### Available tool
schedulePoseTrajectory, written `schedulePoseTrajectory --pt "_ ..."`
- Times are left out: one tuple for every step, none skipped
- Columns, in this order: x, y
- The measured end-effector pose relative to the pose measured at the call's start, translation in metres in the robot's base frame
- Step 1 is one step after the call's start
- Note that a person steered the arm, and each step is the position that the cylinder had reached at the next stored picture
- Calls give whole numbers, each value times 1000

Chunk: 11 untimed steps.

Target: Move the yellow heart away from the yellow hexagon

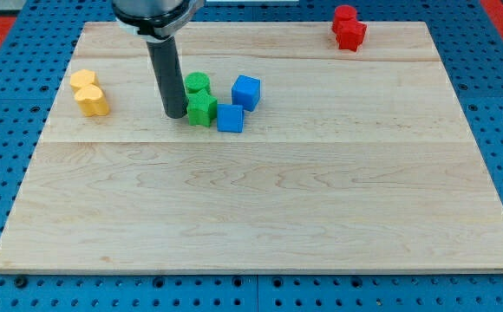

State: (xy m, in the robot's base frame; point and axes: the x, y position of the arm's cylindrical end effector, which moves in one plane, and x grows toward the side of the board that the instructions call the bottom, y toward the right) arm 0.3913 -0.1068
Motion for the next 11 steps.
schedulePoseTrajectory --pt "13 -123" --pt "27 -198" --pt "0 -190" --pt "-31 -138" --pt "-3 -76" --pt "12 -114" --pt "15 -141" --pt "15 -66" --pt "10 -52" --pt "-11 -148" --pt "-29 -198"
